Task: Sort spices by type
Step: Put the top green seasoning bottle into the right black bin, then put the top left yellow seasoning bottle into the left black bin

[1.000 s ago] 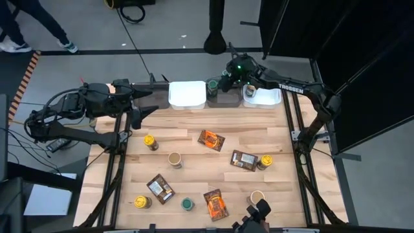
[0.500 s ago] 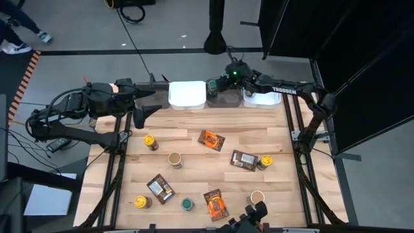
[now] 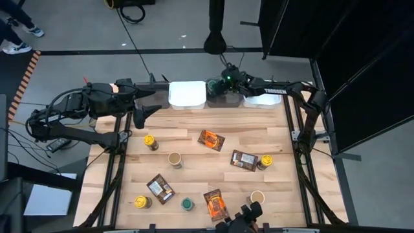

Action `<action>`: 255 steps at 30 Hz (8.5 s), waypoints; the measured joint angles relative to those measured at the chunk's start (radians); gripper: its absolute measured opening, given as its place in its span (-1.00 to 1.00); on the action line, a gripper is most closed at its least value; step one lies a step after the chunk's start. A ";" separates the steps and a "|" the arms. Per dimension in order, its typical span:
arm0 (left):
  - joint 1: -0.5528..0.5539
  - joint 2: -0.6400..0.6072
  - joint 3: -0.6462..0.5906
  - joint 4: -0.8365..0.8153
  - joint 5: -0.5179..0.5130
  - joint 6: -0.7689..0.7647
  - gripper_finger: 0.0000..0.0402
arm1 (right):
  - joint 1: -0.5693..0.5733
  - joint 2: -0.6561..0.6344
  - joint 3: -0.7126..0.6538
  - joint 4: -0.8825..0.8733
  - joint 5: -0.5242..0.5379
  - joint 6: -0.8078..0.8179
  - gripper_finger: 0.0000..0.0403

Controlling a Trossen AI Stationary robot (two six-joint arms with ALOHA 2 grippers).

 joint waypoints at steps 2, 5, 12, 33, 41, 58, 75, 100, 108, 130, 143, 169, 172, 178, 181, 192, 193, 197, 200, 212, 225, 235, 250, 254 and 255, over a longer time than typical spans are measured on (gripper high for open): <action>0.000 0.000 0.000 0.000 0.000 0.000 0.74 | -0.002 0.005 0.002 -0.004 0.016 0.004 0.05; 0.000 0.000 0.000 0.000 0.000 0.000 0.74 | -0.003 0.009 0.000 -0.017 0.036 0.004 0.06; 0.000 0.000 0.000 0.000 0.000 0.023 0.74 | -0.008 0.008 0.000 -0.008 0.038 -0.012 0.27; 0.000 0.001 0.000 -0.107 0.080 0.021 0.74 | 0.001 -0.318 0.001 0.009 -0.046 -0.228 0.28; -0.004 0.100 0.000 -0.401 0.092 -0.084 0.74 | 0.048 -0.562 0.001 -0.065 -0.037 -0.283 0.23; -0.069 0.190 -0.281 -0.474 0.112 -0.236 0.74 | 0.106 -0.705 0.002 -0.347 -0.039 -0.330 0.22; -0.134 0.189 -0.394 -0.488 0.074 -0.216 0.74 | 0.106 -0.704 0.001 -0.359 -0.046 -0.363 0.22; -0.134 0.189 -0.522 -0.346 0.187 -0.189 0.17 | 0.105 -0.703 0.001 -0.381 -0.046 -0.345 0.14; -0.133 0.189 -0.521 -0.346 0.184 -0.191 0.08 | 0.105 -0.703 0.000 -0.381 -0.046 -0.334 0.08; 0.047 0.191 -0.256 -0.342 -0.022 -0.349 0.11 | 0.105 -0.703 0.000 -0.381 -0.046 -0.322 0.03; 0.433 0.196 -0.153 -0.344 -0.155 -0.341 0.11 | 0.105 -0.703 0.000 -0.381 -0.047 -0.322 0.02; 0.956 0.583 -0.097 -0.182 -0.042 -0.188 0.12 | 0.105 -0.703 0.000 -0.389 -0.048 -0.322 0.00; 0.962 0.615 -0.081 -0.183 -0.026 -0.249 0.12 | 0.105 -0.703 0.000 -0.389 -0.048 -0.322 0.00; 0.961 0.651 -0.079 -0.163 -0.027 -0.441 0.12 | 0.105 -0.703 0.000 -0.390 -0.048 -0.322 -0.01; 0.963 0.661 -0.079 -0.151 -0.040 -0.517 0.12 | 0.105 -0.703 0.000 -0.394 -0.048 -0.322 -0.01; 0.973 0.671 -0.079 -0.154 -0.042 -0.694 0.12 | 0.105 -0.703 0.000 -0.419 -0.048 -0.327 -0.01; 0.973 0.671 -0.079 -0.155 -0.042 -0.709 0.12 | 0.105 -0.703 0.000 -0.419 -0.048 -0.328 -0.02; 0.969 0.671 -0.079 -0.163 -0.029 -0.725 0.12 | 0.105 -0.703 0.000 -0.419 -0.048 -0.329 -0.02; 0.966 0.671 -0.079 -0.193 -0.005 -0.766 0.12 | 0.105 -0.703 0.000 -0.419 -0.048 -0.330 -0.02; 0.960 0.671 -0.079 -0.193 -0.014 -0.792 0.12 | 0.105 -0.703 0.000 -0.421 -0.048 -0.330 -0.02; 0.944 0.701 -0.079 -0.207 -0.016 -0.815 0.12 | 0.105 -0.669 0.000 -0.424 -0.072 -0.339 -0.03; 0.937 0.773 -0.079 -0.204 -0.024 -0.786 0.12 | 0.105 -0.657 0.000 -0.435 -0.075 -0.357 -0.03; 0.936 0.768 -0.079 -0.153 0.041 -0.583 0.54 | 0.105 -0.657 0.000 -0.430 -0.120 -0.408 0.01; 0.927 0.733 -0.079 -0.137 0.071 -0.522 0.59 | 0.105 -0.657 0.000 -0.423 -0.167 -0.418 0.04; 0.924 0.720 -0.079 -0.127 0.078 -0.504 0.59 | 0.105 -0.657 0.000 -0.423 -0.175 -0.427 0.05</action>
